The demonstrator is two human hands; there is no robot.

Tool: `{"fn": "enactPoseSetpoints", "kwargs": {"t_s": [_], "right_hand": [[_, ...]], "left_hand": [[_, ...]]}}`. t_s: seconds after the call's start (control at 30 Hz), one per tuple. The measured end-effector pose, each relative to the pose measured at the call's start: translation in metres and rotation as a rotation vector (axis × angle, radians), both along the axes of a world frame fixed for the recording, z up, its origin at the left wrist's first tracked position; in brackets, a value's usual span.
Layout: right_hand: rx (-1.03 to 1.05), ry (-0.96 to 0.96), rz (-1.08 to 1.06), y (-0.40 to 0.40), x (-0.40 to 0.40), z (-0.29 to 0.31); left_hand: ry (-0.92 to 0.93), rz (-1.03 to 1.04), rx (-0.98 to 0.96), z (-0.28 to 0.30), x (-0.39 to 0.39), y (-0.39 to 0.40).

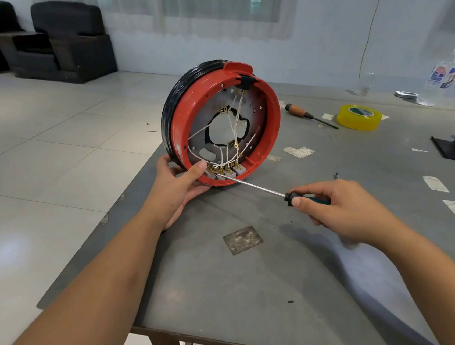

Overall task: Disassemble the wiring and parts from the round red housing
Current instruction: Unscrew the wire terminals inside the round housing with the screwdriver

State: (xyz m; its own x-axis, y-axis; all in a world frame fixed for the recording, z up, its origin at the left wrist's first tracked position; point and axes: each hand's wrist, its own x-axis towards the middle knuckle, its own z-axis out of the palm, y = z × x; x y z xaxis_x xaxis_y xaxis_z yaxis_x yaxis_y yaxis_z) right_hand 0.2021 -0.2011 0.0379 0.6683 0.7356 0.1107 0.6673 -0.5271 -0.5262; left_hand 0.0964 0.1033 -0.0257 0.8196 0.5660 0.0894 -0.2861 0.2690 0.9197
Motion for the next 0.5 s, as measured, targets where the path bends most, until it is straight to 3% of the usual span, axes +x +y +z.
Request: {"fn": "enactPoseSetpoints", "kwargs": {"t_s": [0.5], "right_hand": [[-0.036,0.013,-0.015,0.0026,-0.0016,0.0011]], "left_hand": [[0.031,0.000,0.031,-0.0018,0.0015,0.0014]]}}
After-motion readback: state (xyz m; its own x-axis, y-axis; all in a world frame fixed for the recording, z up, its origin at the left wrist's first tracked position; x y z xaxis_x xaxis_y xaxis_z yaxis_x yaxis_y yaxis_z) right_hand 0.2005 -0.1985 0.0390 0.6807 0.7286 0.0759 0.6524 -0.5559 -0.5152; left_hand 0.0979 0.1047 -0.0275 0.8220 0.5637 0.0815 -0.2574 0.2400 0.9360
